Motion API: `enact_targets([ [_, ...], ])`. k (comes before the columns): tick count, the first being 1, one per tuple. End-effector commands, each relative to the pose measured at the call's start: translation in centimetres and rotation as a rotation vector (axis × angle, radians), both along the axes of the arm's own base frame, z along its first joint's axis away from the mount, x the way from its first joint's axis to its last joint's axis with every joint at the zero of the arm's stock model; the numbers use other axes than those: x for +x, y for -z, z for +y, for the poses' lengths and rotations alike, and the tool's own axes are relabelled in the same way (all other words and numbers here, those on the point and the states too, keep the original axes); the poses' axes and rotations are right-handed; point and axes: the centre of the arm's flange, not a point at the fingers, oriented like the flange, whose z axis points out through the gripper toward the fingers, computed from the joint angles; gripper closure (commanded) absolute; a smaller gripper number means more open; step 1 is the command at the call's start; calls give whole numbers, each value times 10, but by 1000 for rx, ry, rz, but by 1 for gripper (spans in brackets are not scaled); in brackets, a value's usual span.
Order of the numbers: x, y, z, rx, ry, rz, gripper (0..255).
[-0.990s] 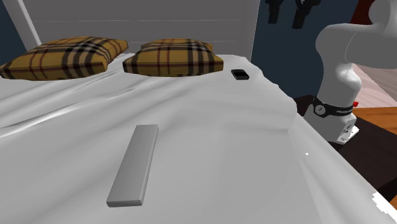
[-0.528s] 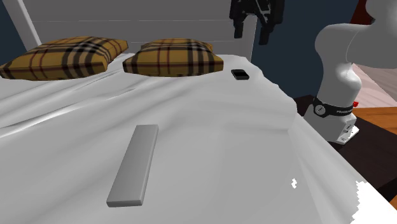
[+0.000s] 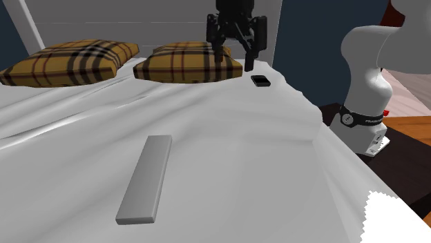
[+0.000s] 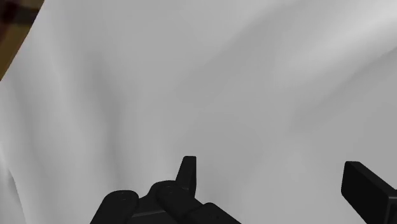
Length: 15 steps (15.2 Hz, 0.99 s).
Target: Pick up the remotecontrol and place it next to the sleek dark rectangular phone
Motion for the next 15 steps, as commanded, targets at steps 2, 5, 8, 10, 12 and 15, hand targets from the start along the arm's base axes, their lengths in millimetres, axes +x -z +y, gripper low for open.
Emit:
enact_targets([
  [2, 37, 18, 5, 3, -106, 0, 0],
  [5, 73, 35, 13, 7, -208, -1, 0],
  [8, 107, 51, 24, 11, -309, -1, 0],
  [10, 129, 62, 34, 14, -377, -1, 0],
  [12, 150, 72, 44, 17, -445, -1, 0],
  [15, 181, 88, 64, 21, -546, -1, 0],
])
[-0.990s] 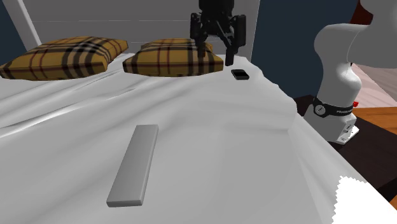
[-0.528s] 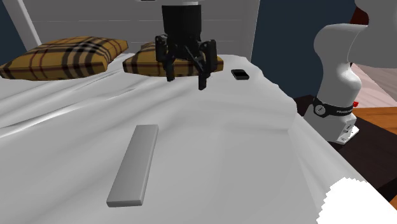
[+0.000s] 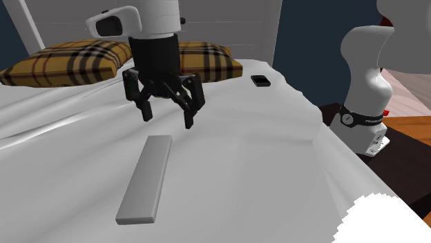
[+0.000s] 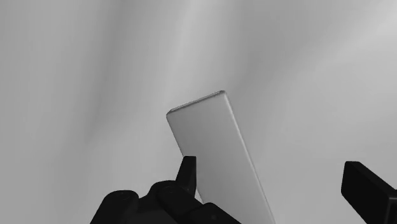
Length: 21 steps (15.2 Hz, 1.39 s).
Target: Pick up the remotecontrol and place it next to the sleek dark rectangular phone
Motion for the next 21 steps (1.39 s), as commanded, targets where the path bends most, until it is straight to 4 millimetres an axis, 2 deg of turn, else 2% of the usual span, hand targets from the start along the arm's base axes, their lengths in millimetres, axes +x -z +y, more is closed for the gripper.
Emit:
enact_targets([
  [1, 21, 13, 17, 4, -71, 0, 0],
  [5, 54, 32, 46, 9, -195, 0, 0],
  [13, 54, 72, 46, 9, -195, 0, 0],
  [20, 54, 72, 46, 9, -195, 0, 0],
  [21, 54, 72, 46, 9, -195, 0, 255],
])
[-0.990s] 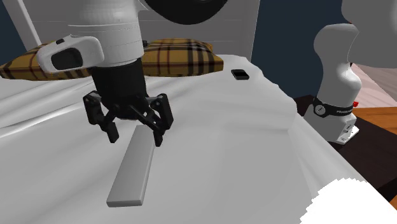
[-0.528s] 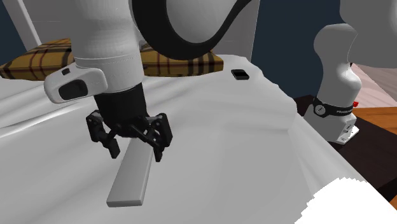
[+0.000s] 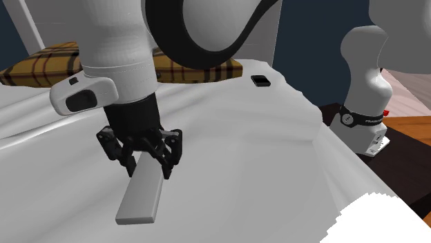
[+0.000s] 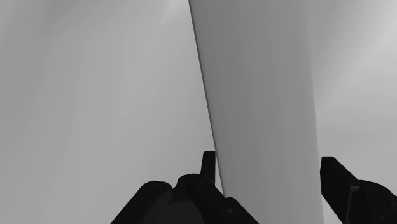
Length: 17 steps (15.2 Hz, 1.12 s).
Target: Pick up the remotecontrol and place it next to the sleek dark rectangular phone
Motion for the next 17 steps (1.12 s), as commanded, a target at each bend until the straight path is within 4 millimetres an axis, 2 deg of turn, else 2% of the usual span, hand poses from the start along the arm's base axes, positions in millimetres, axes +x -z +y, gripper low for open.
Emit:
enact_targets([
  [1, 0, 1, 0, 0, 0, 1, 255],
  [9, 0, 1, 0, 0, 0, 1, 255],
  [17, 0, -42, 0, 0, 0, 1, 255],
])
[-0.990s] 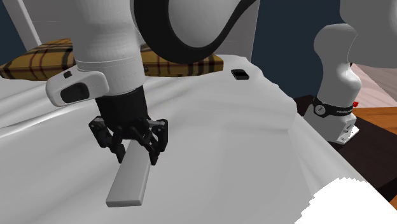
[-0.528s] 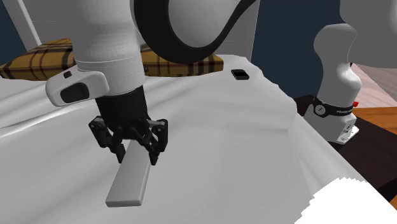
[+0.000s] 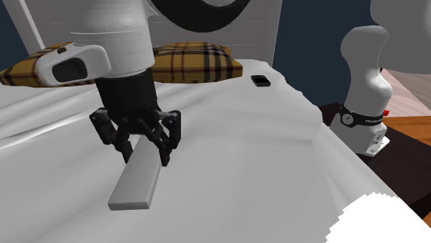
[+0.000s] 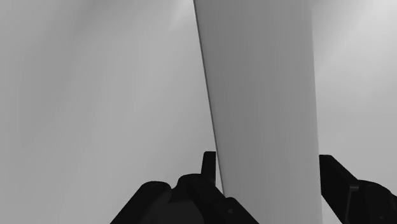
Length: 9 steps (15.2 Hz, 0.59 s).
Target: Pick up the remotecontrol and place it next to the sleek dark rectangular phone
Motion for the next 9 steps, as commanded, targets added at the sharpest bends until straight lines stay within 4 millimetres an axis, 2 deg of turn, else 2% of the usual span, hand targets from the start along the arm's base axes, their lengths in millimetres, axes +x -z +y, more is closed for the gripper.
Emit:
enact_targets([
  [1, 1, -11, -1, 0, 0, 0, 255],
  [9, 1, -52, -1, 0, 0, 0, 255],
])
